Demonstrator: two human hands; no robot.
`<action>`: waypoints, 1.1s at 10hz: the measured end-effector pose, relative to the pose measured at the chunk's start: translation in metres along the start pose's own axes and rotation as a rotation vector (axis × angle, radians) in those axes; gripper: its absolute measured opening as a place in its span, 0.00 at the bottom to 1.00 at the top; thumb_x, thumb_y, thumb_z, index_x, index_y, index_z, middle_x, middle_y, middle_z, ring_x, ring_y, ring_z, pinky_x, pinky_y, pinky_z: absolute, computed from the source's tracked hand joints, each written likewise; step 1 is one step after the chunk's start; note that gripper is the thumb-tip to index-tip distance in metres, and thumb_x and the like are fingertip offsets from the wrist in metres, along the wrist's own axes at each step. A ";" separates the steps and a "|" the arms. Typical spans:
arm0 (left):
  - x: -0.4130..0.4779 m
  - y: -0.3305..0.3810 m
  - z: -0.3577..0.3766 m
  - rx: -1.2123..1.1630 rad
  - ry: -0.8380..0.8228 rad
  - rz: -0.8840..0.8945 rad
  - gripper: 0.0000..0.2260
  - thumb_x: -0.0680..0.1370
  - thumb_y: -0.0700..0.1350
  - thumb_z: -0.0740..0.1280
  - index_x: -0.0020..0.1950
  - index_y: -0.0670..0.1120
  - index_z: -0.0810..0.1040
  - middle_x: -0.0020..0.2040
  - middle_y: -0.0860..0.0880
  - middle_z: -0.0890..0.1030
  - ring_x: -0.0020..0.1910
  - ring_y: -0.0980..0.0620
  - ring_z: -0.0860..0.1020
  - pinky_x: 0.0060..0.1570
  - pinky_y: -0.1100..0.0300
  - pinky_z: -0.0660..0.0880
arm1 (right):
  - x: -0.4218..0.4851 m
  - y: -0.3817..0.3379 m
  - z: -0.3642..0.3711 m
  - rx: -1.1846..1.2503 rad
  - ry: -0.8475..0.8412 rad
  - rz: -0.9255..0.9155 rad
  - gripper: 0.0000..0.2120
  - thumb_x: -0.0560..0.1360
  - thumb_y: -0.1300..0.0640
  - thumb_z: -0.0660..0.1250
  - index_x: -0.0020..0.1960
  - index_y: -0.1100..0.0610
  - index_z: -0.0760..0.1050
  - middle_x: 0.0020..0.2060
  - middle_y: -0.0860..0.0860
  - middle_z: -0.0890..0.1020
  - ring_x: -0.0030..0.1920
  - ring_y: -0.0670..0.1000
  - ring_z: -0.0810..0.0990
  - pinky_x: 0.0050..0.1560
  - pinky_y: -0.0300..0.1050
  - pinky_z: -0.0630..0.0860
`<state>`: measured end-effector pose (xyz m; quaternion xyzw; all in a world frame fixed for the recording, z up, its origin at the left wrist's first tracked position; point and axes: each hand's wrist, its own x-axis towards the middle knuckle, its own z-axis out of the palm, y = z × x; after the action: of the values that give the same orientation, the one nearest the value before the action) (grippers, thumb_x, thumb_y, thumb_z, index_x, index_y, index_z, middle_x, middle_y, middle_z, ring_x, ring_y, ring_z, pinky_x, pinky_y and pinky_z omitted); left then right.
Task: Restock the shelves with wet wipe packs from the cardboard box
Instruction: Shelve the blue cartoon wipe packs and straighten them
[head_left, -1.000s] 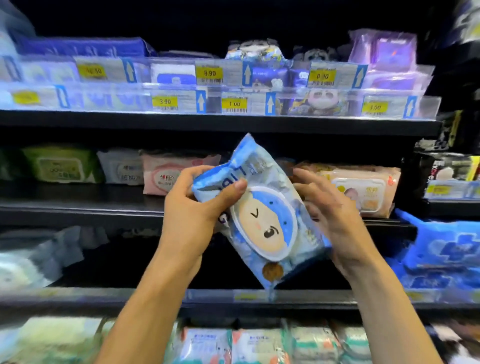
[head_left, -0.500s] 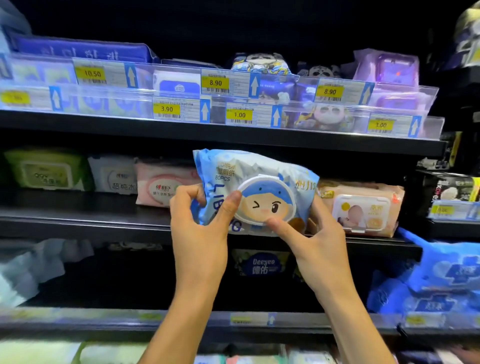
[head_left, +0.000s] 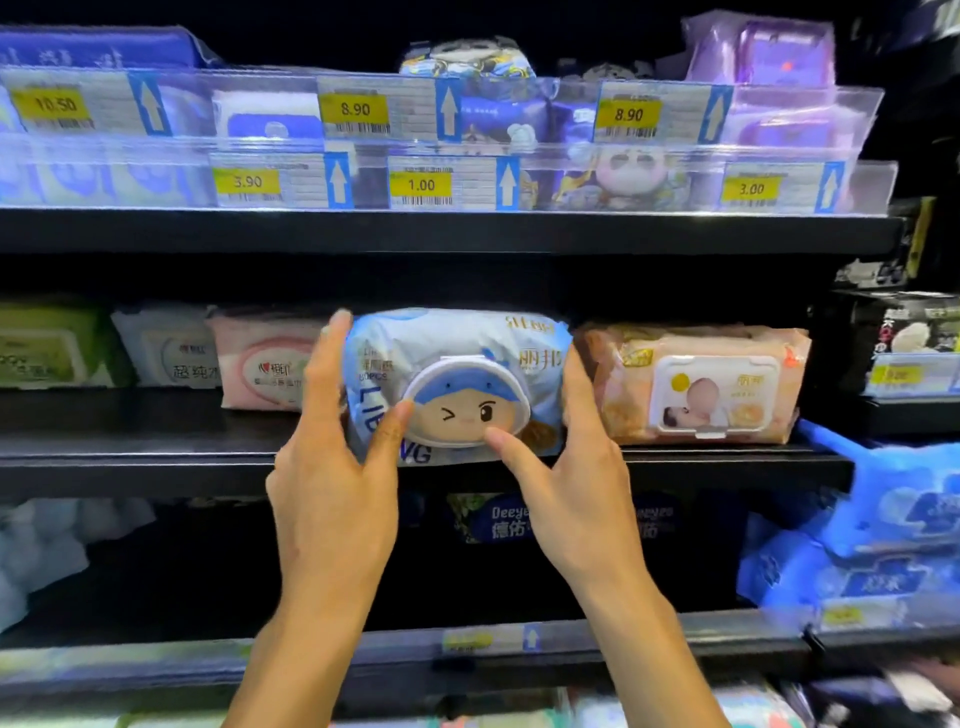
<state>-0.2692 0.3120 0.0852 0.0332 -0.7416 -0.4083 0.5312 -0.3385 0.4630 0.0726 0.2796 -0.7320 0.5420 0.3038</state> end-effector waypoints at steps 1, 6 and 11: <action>0.010 -0.009 -0.001 0.089 -0.149 0.023 0.31 0.78 0.52 0.70 0.74 0.72 0.59 0.64 0.56 0.80 0.61 0.51 0.80 0.58 0.49 0.78 | 0.003 0.004 0.000 -0.073 0.014 -0.058 0.46 0.76 0.49 0.75 0.81 0.35 0.48 0.61 0.12 0.59 0.62 0.18 0.60 0.60 0.19 0.62; 0.034 -0.022 0.013 0.364 -0.340 0.000 0.39 0.75 0.50 0.74 0.73 0.74 0.52 0.63 0.54 0.76 0.62 0.44 0.76 0.61 0.45 0.74 | 0.024 0.024 -0.007 -0.261 0.034 -0.106 0.34 0.75 0.57 0.76 0.76 0.42 0.68 0.63 0.38 0.73 0.67 0.36 0.66 0.70 0.30 0.62; 0.027 -0.018 0.024 0.540 -0.279 0.038 0.33 0.77 0.56 0.69 0.76 0.64 0.53 0.65 0.50 0.73 0.57 0.40 0.78 0.49 0.47 0.74 | 0.014 0.010 -0.001 -0.404 0.137 -0.024 0.31 0.74 0.65 0.75 0.72 0.45 0.72 0.69 0.47 0.70 0.71 0.51 0.71 0.70 0.56 0.74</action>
<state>-0.3074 0.3013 0.0916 0.1028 -0.8897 -0.1868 0.4036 -0.3548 0.4653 0.0772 0.1843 -0.8000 0.3981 0.4092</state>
